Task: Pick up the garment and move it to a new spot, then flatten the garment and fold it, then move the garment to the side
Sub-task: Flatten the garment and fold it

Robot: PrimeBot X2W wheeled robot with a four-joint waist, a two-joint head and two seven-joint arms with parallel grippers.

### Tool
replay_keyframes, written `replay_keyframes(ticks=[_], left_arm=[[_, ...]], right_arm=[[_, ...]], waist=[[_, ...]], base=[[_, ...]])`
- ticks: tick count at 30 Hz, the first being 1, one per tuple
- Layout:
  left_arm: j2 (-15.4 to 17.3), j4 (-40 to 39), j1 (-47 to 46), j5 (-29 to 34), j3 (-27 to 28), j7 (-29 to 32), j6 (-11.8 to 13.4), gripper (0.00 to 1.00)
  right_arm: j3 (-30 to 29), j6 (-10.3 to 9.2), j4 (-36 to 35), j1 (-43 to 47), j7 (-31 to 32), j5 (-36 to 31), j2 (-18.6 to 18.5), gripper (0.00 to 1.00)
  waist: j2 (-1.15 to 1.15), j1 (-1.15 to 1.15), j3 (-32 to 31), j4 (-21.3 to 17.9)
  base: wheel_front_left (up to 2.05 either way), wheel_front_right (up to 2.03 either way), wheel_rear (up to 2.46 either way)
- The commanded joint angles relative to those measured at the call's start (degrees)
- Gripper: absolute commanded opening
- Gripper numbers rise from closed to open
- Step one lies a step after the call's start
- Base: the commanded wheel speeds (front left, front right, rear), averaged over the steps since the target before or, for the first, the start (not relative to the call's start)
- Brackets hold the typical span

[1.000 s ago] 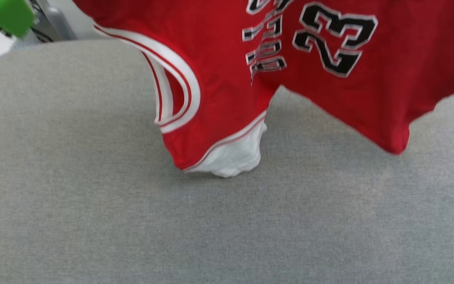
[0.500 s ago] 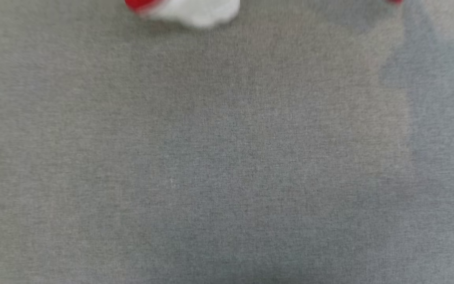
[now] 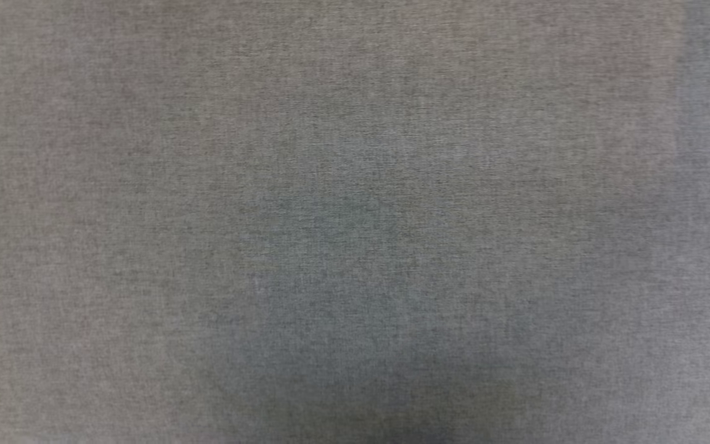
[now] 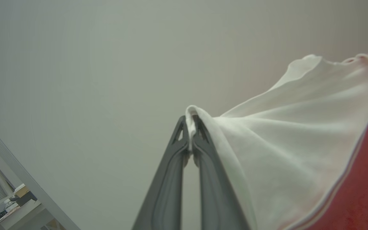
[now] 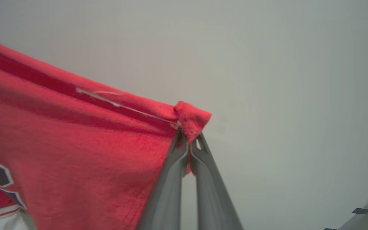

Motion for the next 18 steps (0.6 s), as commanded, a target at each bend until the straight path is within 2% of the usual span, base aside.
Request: replay_keyframes(ticks=[1,4,10,18], left_arm=[[0.1,1.0,2.5,-0.7,0.0,-0.6,0.4,0.00],[-1.5,0.9,7.5,-1.6,-0.5,-1.2,0.4,0.00],[-4.1,-6.3,21.6,-4.0,1.7,-1.3,1.6,0.00],[-6.7,-15.3,43.2,-4.7,3.0,-1.3,2.3,0.00]], right_arm=[[-0.1,-0.54,1.2,1.5,-1.7,0.4,-0.4,0.00],[1.8,-0.54,3.0,4.1,-4.3,1.0,0.2,0.00],[5.6,-0.54,5.6,10.9,-8.6,3.9,0.6,0.00],[11.9,-0.54,5.8,23.5,-11.8,8.8,-0.4,0.00]], waist=[[0.00,-0.01,0.4,0.9],[0.00,-0.01,-0.2,1.7],[0.00,-0.01,-3.3,2.8],[0.00,-0.01,-11.3,4.1]], base=[[0.00,0.00,0.00],[0.00,0.00,0.00],[0.00,0.00,0.00],[0.00,0.00,0.00]])
